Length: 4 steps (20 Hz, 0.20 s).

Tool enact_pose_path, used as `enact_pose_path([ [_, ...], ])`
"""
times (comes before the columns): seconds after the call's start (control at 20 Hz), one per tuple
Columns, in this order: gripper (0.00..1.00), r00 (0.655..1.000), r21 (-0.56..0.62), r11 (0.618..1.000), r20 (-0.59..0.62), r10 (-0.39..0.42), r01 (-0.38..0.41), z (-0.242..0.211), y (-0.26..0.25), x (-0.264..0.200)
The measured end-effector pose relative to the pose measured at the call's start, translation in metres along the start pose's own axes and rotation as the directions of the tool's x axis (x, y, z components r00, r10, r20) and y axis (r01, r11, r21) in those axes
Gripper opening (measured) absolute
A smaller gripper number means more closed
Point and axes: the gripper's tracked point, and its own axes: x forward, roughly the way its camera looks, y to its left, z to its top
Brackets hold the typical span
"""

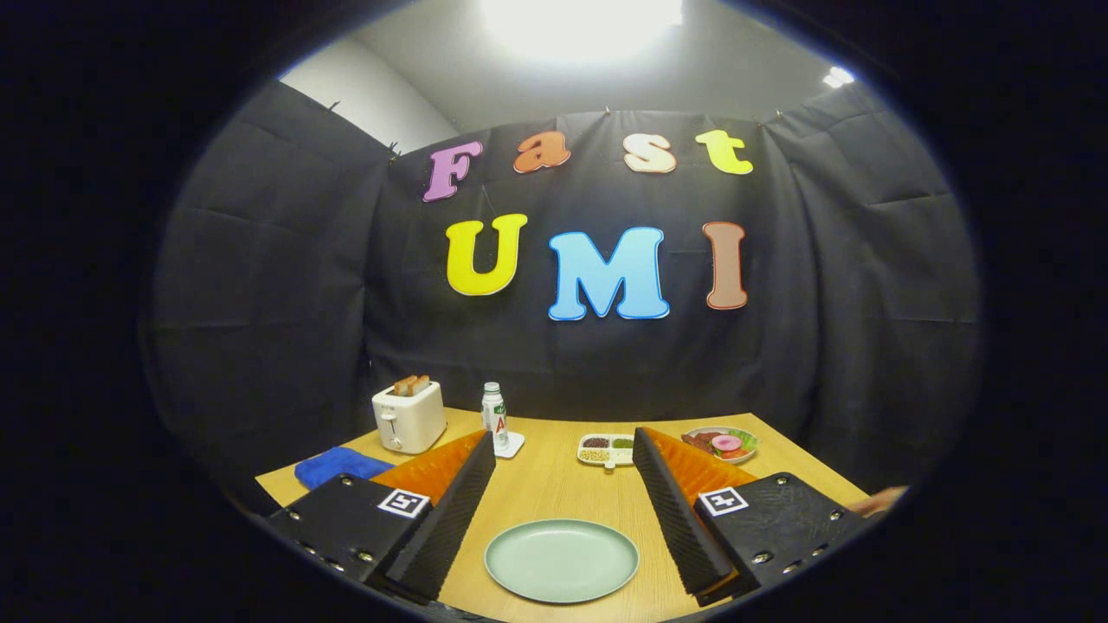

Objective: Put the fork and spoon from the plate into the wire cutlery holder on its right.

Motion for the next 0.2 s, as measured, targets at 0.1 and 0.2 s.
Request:
enact_pose_path([
  [0.1, 0.97, 1.000, -0.026, 1.000, -0.024, 0.009, -0.010, -0.0061, 0.0056, -0.0003],
  [0.2, 0.97, 0.999, -0.023, 1.000, -0.033, 0.013, -0.013, -0.0075, 0.0095, -0.0015],
])
